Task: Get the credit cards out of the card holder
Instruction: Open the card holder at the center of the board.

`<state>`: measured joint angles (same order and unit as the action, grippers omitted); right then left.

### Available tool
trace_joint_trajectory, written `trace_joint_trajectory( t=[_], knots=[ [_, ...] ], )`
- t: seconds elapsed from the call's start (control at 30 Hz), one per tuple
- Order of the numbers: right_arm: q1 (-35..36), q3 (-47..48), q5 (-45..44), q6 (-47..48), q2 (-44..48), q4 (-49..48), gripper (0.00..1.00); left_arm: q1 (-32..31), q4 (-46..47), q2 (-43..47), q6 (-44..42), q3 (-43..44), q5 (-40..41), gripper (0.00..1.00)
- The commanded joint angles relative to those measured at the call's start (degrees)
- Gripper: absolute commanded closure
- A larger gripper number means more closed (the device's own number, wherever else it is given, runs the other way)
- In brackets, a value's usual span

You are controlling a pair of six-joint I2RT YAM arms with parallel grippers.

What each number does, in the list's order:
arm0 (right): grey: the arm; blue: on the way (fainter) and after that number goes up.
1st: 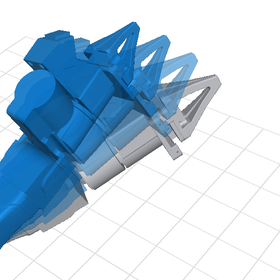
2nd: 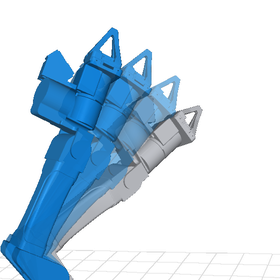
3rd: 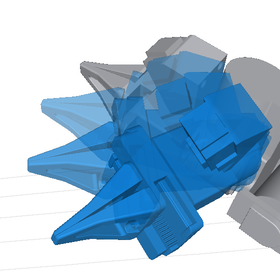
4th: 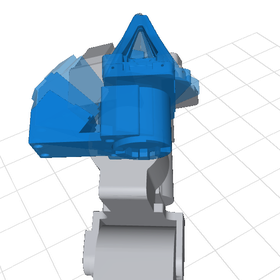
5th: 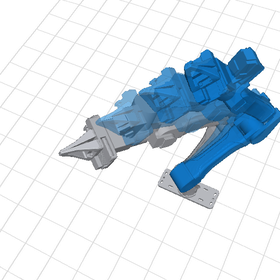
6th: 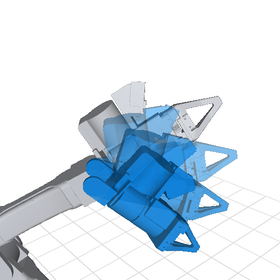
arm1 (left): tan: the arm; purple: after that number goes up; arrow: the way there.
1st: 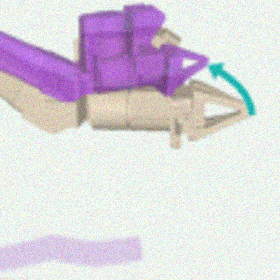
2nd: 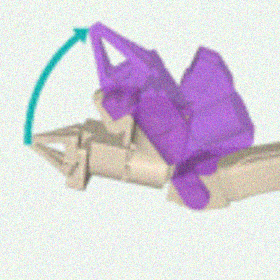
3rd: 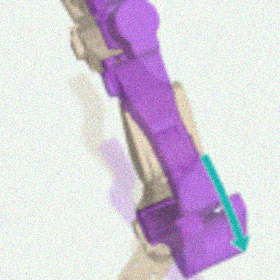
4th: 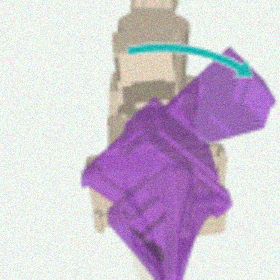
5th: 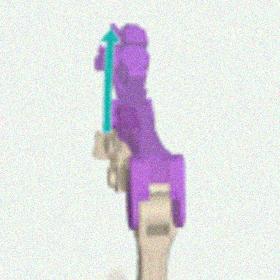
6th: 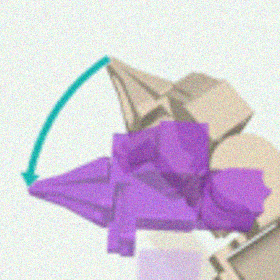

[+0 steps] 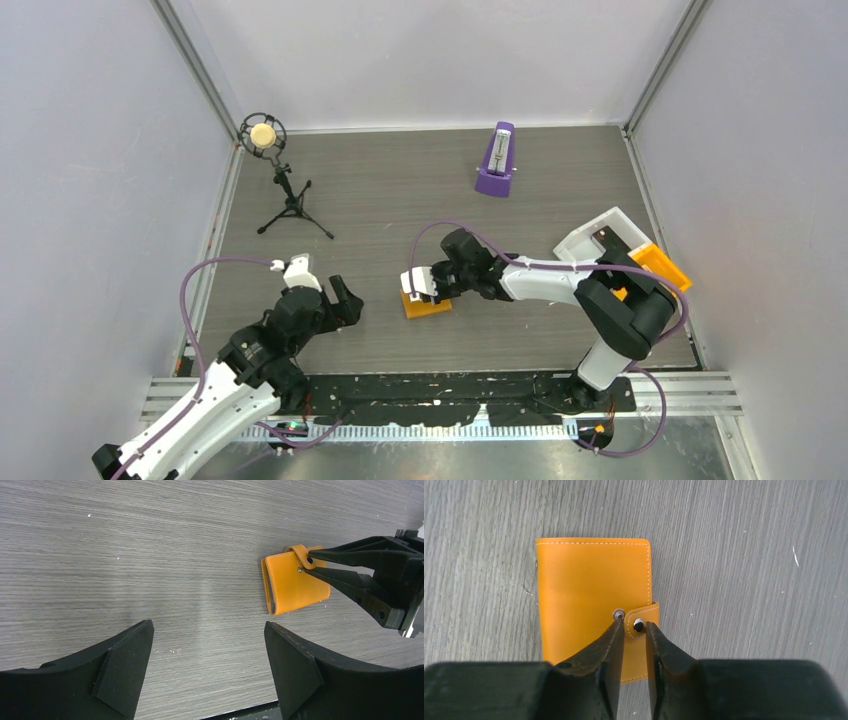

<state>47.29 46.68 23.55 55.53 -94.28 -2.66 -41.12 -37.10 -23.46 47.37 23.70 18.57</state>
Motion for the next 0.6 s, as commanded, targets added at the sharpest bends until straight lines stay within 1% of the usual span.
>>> trace_joint_trajectory(
  t=[0.0, 0.1, 0.13, 0.23, 0.3, 0.4, 0.53, 0.57],
  knots=[
    [0.0, 1.0, -1.3, 0.8, -0.9, 0.4, 0.79, 0.3, 0.3, 0.3, 0.0, 0.4, 1.8, 0.16],
    [0.1, 1.6, 0.2, -0.6, -0.7, 1.1, 0.87, 0.2, 1.2, -0.5, -0.1, 0.2, 1.2, 0.16],
    [0.1, 1.8, 0.3, -1.8, -0.7, 1.0, 0.92, 0.3, 1.5, -1.0, 0.0, 0.2, 0.9, 0.17],
    [0.1, 2.2, -0.4, -5.2, -0.7, -0.3, 0.94, 0.2, 2.3, -2.4, 0.0, 0.3, 0.5, 0.17],
    [0.0, 3.3, -1.0, -9.7, -0.8, -0.6, 0.95, 0.3, 2.4, -3.3, -0.4, 0.6, 0.5, 0.17],
    [0.0, 5.5, -2.2, -20.7, -0.7, -0.4, 0.95, 0.3, 2.5, -4.6, -1.0, 1.1, 0.4, 0.17],
    [0.0, 4.9, -3.7, -32.6, 0.7, -4.0, 0.95, 0.3, 4.4, -6.5, -0.9, 0.7, -1.2, 0.16],
    [0.0, 4.8, -5.1, -37.0, 1.4, -4.8, 0.95, 0.4, 4.9, -7.0, -0.7, 0.4, -1.7, 0.16]
  ],
)
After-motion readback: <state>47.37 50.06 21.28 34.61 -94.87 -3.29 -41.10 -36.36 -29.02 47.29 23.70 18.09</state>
